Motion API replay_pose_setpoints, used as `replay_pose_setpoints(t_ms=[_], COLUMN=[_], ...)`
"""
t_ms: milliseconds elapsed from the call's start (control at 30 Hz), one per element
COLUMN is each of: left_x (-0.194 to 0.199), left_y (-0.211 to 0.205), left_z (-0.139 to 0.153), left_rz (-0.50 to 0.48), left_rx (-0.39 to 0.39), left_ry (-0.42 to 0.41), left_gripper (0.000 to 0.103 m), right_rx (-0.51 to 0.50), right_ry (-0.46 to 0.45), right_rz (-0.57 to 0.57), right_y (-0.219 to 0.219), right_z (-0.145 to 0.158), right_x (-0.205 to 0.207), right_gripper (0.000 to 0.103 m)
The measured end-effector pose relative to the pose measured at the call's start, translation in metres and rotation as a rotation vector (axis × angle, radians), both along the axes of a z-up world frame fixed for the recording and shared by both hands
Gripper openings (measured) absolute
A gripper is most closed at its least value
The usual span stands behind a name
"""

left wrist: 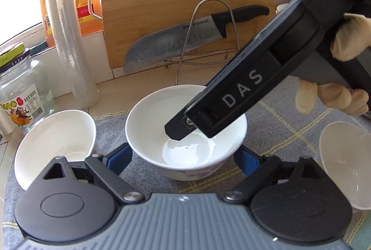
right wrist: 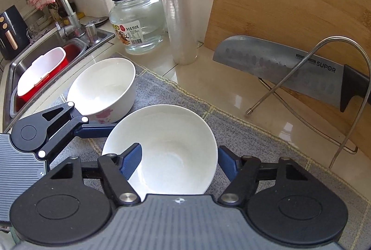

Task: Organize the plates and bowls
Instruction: 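Lift the bowl with the right gripper and carry it toward the placed bowl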

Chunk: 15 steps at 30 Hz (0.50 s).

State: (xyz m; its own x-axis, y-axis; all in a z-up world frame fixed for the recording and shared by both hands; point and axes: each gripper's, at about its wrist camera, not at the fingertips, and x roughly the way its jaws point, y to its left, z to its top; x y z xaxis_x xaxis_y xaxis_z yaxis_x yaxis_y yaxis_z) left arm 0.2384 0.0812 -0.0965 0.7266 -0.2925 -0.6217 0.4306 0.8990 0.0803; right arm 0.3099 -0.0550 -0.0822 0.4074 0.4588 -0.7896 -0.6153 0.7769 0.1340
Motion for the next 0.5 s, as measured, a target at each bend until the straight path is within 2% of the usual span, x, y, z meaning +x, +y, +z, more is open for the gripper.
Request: replay_pose_setpoints(t_ms=[500], left_x=[-0.0004], left_y=[-0.0004], left_z=[0.0004], left_rz=[-0.019], left_rx=[-0.006], left_ry=[0.002], left_gripper=[0.091], right_rx=[-0.004], right_ry=[0.004], right_rz=[0.003], right_y=[-0.0004], right_z=[-0.0002], right_x=[-0.0001], right_gripper=[0.073])
